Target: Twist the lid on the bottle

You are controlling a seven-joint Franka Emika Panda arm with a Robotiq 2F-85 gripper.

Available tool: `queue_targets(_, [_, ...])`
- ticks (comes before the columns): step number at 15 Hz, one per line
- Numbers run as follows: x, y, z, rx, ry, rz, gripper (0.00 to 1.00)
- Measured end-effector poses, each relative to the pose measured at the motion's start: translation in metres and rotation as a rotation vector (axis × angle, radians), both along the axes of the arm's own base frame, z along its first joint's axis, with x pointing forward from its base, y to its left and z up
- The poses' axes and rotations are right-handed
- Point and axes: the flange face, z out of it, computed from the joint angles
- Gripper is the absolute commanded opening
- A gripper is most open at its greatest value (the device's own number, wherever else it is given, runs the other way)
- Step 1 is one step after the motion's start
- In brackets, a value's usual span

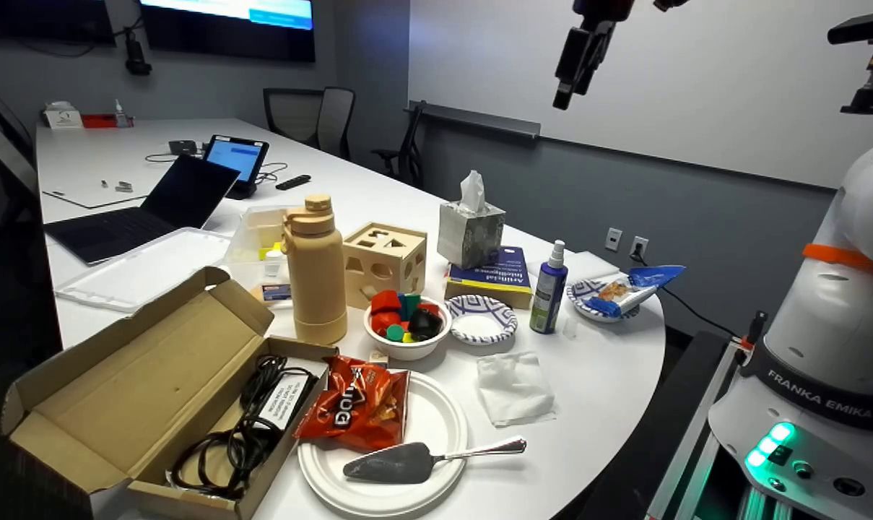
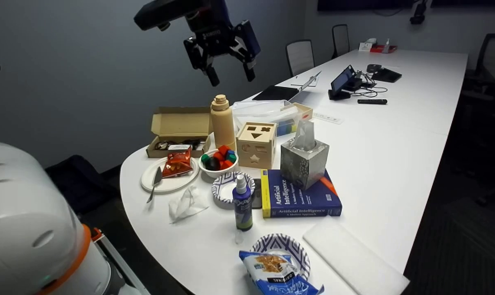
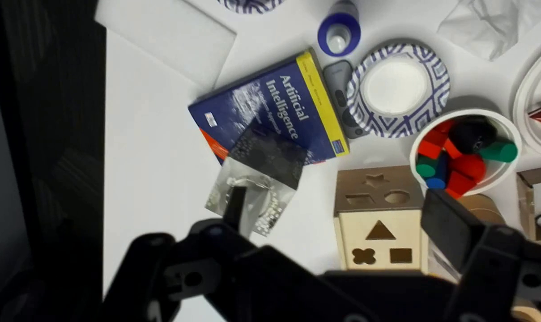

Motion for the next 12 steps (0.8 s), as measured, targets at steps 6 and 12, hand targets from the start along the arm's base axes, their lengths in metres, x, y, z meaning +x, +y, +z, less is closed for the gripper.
queue_targets(6, [0.070, 0.119, -0.015, 0.029, 0.064, 0.205, 1.00])
queue_targets(12, [0.129, 0.203, -0.038, 0.041, 0.125, 0.334, 1.00])
